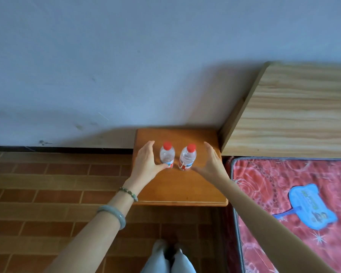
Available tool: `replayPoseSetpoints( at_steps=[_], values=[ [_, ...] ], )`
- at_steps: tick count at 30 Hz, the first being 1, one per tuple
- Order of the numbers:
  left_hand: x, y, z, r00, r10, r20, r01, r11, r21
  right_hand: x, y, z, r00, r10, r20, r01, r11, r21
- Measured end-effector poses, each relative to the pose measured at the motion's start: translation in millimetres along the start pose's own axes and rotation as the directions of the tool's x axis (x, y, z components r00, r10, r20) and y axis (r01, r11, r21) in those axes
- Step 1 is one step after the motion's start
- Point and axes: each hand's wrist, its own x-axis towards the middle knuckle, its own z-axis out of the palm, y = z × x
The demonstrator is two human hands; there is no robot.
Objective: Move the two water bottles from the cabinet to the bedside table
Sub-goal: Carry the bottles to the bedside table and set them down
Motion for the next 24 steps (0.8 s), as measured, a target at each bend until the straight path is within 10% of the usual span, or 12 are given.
replayPoseSetpoints(
  at_steps=[9,24],
  values=[
    [-55.6,88.1,-116.7,0.928,0.346,-0.137,-0.259,0.864,0.433,-62.0,-116.1,-117.7,0.918,-0.394,-0.042,0.334,0.825,-0.455],
    [-175.7,70.7,-238.0,0.843,0.073,-0.533,0.251,0.823,0.51,-116.5,-283.8,-109.6,0.622,-0.75,0.226,0.729,0.447,-0.519]
  ],
)
